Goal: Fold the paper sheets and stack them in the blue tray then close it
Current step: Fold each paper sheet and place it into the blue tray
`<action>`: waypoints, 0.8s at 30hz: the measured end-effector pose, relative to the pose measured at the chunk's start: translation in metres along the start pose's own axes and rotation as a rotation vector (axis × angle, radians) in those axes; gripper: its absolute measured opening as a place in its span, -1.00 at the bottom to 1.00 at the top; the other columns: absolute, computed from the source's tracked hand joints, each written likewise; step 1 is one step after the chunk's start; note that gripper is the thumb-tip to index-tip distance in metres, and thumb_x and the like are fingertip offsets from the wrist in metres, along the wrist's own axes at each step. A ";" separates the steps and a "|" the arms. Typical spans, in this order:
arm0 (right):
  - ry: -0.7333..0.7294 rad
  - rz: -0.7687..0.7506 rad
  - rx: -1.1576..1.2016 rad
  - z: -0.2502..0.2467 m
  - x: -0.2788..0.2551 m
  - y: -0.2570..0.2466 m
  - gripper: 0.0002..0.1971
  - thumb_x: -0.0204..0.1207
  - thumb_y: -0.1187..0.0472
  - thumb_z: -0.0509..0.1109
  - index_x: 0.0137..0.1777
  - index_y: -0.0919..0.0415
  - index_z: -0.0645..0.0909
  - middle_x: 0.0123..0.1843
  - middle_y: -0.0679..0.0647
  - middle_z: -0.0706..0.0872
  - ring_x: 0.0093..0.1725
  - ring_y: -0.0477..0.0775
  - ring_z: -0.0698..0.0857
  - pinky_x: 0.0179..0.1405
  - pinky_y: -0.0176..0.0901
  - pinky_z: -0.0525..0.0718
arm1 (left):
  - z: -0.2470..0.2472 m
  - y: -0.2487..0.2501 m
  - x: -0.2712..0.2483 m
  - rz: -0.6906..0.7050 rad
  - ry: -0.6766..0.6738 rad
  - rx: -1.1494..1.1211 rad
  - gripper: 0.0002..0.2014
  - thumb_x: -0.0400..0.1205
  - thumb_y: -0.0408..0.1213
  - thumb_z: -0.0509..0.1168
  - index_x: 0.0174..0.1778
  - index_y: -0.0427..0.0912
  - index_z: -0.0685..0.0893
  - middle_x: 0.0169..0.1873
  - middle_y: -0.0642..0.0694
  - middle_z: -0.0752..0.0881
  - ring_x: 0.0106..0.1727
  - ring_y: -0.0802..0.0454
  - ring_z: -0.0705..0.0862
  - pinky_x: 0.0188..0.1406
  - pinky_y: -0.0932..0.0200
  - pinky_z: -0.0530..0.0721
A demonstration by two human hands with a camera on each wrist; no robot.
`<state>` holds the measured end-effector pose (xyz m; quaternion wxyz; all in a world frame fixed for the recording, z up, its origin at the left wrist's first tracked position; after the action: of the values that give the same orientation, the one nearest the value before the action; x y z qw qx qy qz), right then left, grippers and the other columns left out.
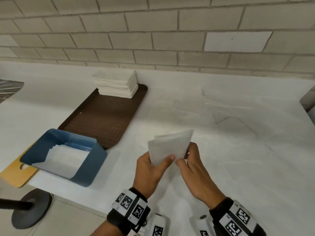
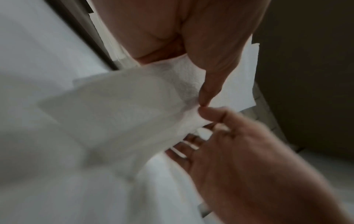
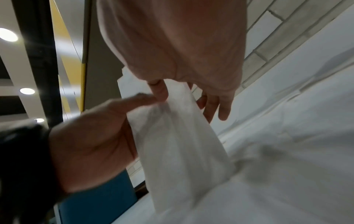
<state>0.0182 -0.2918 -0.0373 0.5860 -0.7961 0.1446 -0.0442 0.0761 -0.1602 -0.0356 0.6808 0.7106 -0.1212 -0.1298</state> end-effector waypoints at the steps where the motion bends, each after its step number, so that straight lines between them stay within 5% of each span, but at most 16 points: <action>1: -0.023 0.006 -0.019 0.002 -0.001 0.004 -0.78 0.71 0.11 0.15 0.27 -0.19 0.27 0.24 -0.14 0.47 0.08 -0.35 0.57 -0.11 -0.51 0.59 | -0.002 -0.007 -0.002 -0.027 0.001 0.015 -0.85 0.57 -0.32 0.54 0.04 -0.12 0.83 -0.07 -0.01 0.90 0.03 -0.07 0.87 -0.07 0.19 0.81; 7: -0.100 -0.022 -0.006 0.027 0.006 -0.019 -0.80 0.73 0.24 0.07 0.18 -0.12 0.34 0.11 -0.01 0.64 0.00 -0.05 0.70 -0.06 -0.08 0.75 | -0.039 0.019 0.008 -0.044 0.098 -0.173 -0.73 0.57 -0.37 0.52 0.17 -0.09 0.79 0.06 -0.01 0.89 0.12 0.00 0.86 0.09 0.05 0.83; 10: -0.148 -0.118 0.026 0.056 0.014 -0.065 -0.83 0.77 0.23 0.06 0.20 -0.05 0.36 0.06 -0.07 0.70 -0.03 -0.12 0.72 -0.05 -0.17 0.74 | -0.084 0.046 0.016 -0.029 0.162 -0.299 -0.62 0.50 -0.31 0.54 0.25 -0.13 0.75 0.14 -0.09 0.86 0.19 -0.10 0.83 0.17 -0.10 0.80; 13: -0.198 -0.241 -0.089 0.105 0.029 -0.117 -0.87 0.76 0.25 0.05 0.22 0.03 0.33 -0.10 -0.12 0.62 -0.21 -0.14 0.63 -0.30 -0.38 0.58 | -0.173 0.072 0.028 0.009 0.291 -0.303 -0.51 0.49 -0.31 0.57 0.36 -0.21 0.69 0.21 -0.13 0.84 0.25 -0.15 0.81 0.18 -0.12 0.78; 17: -0.115 -0.532 -0.584 0.179 0.051 -0.171 -0.79 0.60 0.41 0.25 0.18 0.22 0.41 -0.29 -0.10 0.35 -0.40 -0.02 0.41 -0.47 -0.26 0.30 | -0.308 0.102 0.036 0.063 0.450 -0.026 -0.60 0.38 -0.23 0.68 0.11 -0.11 0.80 0.08 -0.18 0.86 0.14 -0.23 0.82 0.18 -0.23 0.78; 21: -0.075 -0.633 -0.907 0.245 0.061 -0.183 -0.66 0.20 0.47 0.50 -0.09 0.18 0.53 -0.31 0.07 0.56 -0.44 -0.04 0.27 -0.40 -0.16 0.24 | -0.383 0.102 0.042 0.087 0.399 0.429 -0.61 0.46 -0.25 0.64 0.18 0.01 0.74 -0.13 -0.11 0.82 -0.03 -0.06 0.82 0.02 -0.01 0.80; 24: -0.128 -0.618 -1.002 0.276 0.065 -0.175 -0.68 0.04 0.40 0.57 -0.26 0.17 0.55 -0.45 0.08 0.57 -0.50 -0.03 0.22 -0.42 -0.15 0.22 | -0.392 0.083 0.047 0.091 0.266 0.769 -0.57 0.49 -0.19 0.63 0.22 0.12 0.66 -0.19 0.02 0.79 -0.20 0.19 0.75 -0.19 0.30 0.76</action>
<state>0.1777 -0.0092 0.0364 0.1062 -0.9820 -0.1266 -0.0911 0.2571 0.1870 0.0617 0.3803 0.9179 -0.1030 0.0483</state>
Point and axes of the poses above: each hand's wrist, its own x-axis towards the middle knuckle, its own z-axis out of the palm, y = z × x, the point moved 8 cm from there along x, towards the middle knuckle
